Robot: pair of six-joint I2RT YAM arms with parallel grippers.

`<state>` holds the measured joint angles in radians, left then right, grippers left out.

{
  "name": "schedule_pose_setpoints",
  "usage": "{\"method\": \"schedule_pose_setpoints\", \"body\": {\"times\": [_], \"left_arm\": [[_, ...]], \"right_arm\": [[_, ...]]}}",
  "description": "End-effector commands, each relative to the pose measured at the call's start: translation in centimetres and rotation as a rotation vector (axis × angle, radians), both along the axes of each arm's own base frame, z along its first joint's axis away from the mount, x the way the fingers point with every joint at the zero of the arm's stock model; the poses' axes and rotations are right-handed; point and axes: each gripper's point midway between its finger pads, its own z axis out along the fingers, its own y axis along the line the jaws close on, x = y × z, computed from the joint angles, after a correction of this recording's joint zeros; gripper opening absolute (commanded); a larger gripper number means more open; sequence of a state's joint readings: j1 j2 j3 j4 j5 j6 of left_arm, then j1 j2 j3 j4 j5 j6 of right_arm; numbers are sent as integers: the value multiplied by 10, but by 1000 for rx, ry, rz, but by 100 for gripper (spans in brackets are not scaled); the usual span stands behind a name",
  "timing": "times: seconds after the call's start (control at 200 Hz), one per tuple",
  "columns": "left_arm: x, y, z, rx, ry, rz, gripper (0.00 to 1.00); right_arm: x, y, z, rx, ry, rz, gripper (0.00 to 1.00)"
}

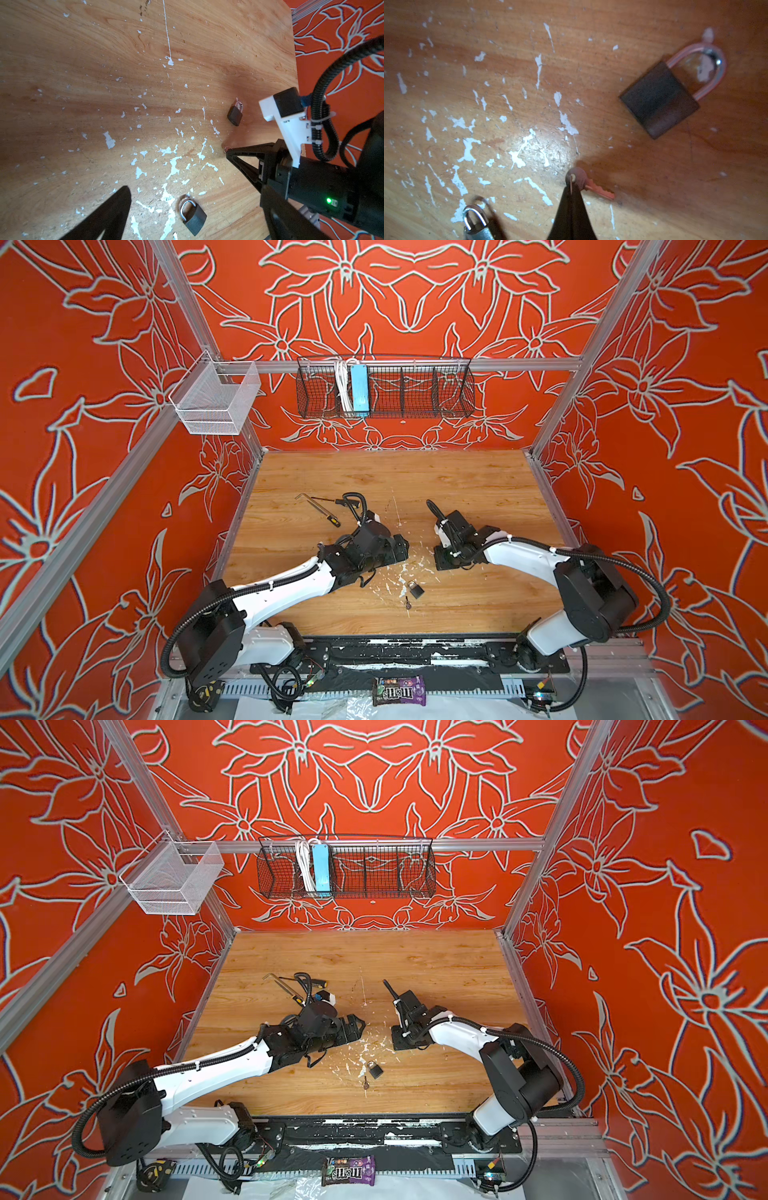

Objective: Unlock with the key

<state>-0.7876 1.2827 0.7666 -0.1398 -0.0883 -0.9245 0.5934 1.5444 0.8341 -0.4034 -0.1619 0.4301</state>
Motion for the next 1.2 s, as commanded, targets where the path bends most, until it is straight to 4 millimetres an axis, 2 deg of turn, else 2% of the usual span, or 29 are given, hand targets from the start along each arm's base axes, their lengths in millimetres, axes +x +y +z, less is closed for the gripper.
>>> {"method": "schedule_pose_setpoints", "body": {"times": [0.0,0.275,0.52,0.861,1.191], "left_arm": [[2,0,11,-12,-12,20,97],[-2,4,22,-64,-6,23,97],[-6,6,38,-158,17,4,97],[-20,11,66,-347,66,26,98],[-27,8,74,-515,162,101,98]], "right_arm": [[-1,4,7,-11,-7,45,0],[-1,9,22,6,-55,101,0],[1,17,45,36,-120,161,0],[-4,38,83,112,-222,258,0],[-10,59,118,205,-302,303,0]]}}
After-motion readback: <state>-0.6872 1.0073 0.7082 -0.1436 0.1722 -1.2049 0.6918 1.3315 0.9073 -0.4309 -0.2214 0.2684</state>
